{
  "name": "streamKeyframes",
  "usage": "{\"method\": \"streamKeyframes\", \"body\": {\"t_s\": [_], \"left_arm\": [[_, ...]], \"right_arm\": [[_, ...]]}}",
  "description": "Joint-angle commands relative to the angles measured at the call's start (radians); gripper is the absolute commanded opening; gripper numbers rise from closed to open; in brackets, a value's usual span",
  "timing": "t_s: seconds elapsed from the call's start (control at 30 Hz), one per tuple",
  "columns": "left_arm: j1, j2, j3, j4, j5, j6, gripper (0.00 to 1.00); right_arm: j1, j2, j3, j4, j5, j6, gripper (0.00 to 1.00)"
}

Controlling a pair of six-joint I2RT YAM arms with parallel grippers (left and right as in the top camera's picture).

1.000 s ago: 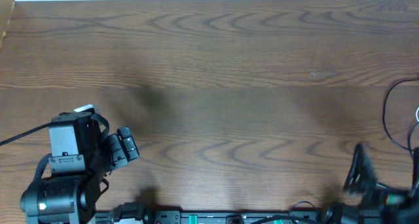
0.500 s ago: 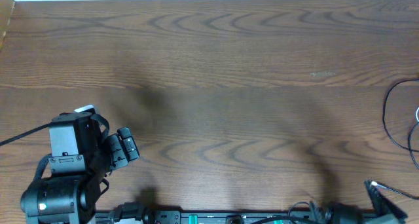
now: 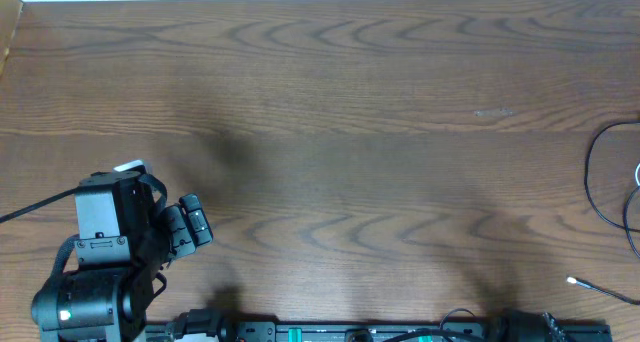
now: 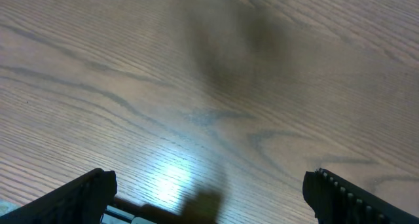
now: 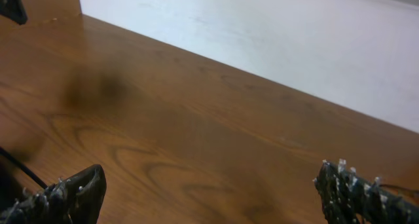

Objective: Untangle cables

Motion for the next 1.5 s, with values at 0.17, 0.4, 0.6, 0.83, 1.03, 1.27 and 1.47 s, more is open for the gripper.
{"method": "streamKeyframes", "body": {"t_s": [0.17, 0.4, 0.6, 0.83, 1.03, 1.27, 1.47], "left_arm": [[0.004, -0.001, 0.017, -0.003, 0.01, 0.006, 0.97], [0.004, -0.001, 0.017, -0.003, 0.01, 0.006, 0.96], [0.004, -0.001, 0.017, -0.002, 0.009, 0.007, 0.97], [0.004, -0.001, 0.017, 0.009, 0.009, 0.011, 0.96], [0.004, -0.001, 0.017, 0.016, 0.009, 0.015, 0.96], [0.004, -0.001, 0.017, 0.016, 0.009, 0.018, 0.97], [0.004, -0.001, 0.017, 0.015, 0.009, 0.018, 0.96]], "right_arm": [[0.011, -0.008, -0.023, 0.188, 0.011, -0.027, 0.99], [0.011, -0.008, -0.225, 0.466, -0.044, -0.006, 0.99], [0.01, -0.008, -0.457, 0.8, -0.054, 0.117, 0.99], [0.01, -0.008, -0.718, 1.137, 0.049, 0.26, 0.99], [0.01, -0.008, -0.911, 1.247, 0.065, 0.309, 0.99], [0.01, -0.008, -1.11, 1.384, 0.167, 0.377, 0.99], [0.01, -0.008, -1.206, 1.415, 0.186, 0.387, 0.99]]}}
